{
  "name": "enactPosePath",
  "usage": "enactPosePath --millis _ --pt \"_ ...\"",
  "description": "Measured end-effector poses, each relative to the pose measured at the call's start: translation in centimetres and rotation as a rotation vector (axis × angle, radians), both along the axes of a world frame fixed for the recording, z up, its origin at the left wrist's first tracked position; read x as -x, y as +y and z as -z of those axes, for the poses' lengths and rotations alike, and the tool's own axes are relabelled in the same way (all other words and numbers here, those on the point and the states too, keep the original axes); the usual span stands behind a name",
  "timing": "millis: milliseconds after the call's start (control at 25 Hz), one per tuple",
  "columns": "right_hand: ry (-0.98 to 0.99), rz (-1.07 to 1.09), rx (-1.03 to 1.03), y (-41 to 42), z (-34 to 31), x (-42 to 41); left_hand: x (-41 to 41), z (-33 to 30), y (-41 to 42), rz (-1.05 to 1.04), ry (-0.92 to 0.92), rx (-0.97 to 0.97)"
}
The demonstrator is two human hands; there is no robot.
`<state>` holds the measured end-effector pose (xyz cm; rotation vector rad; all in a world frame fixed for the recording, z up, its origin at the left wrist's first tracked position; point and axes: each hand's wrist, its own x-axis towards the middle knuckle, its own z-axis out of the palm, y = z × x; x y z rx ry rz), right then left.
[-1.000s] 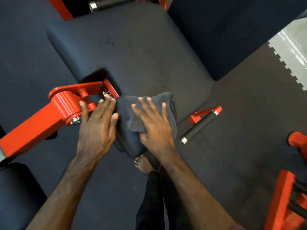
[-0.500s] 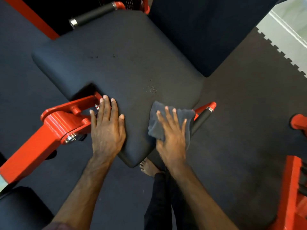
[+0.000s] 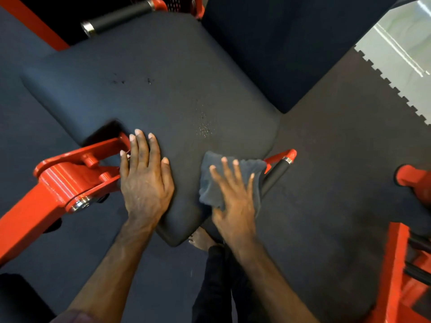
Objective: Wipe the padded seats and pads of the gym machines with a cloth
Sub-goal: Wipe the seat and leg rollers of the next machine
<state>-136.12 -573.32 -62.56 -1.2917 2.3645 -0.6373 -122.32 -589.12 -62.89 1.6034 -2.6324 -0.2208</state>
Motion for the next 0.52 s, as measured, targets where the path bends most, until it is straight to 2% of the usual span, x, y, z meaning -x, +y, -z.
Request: enactPosePath --millis 120,240,320,400,480,520 --pt "0.065 -0.185 0.059 -2.8 1.0 3.3 0.1 0.1 -0.1 -0.013 0.012 -0.014" --pt "0.061 0.039 -0.054 -4.5 2.2 8.1 0.1 -0.1 -0.1 -0.016 -0.002 -0.043" --pt "0.025 0.131 -0.060 -3.6 1.5 5.9 0.3 -0.4 -0.7 -0.001 -0.020 -0.060" --pt "0.026 -0.012 0.014 -2.8 0.8 3.0 1.0 -0.5 -1.7 0.036 -0.027 -0.079" --pt "0.049 -0.164 0.088 -3.9 1.5 4.4 1.9 -0.4 -2.3 0.051 -0.014 -0.093" --pt "0.071 -0.171 0.083 -4.9 2.1 6.4 2.4 -0.3 -2.4 0.051 -0.015 -0.092"
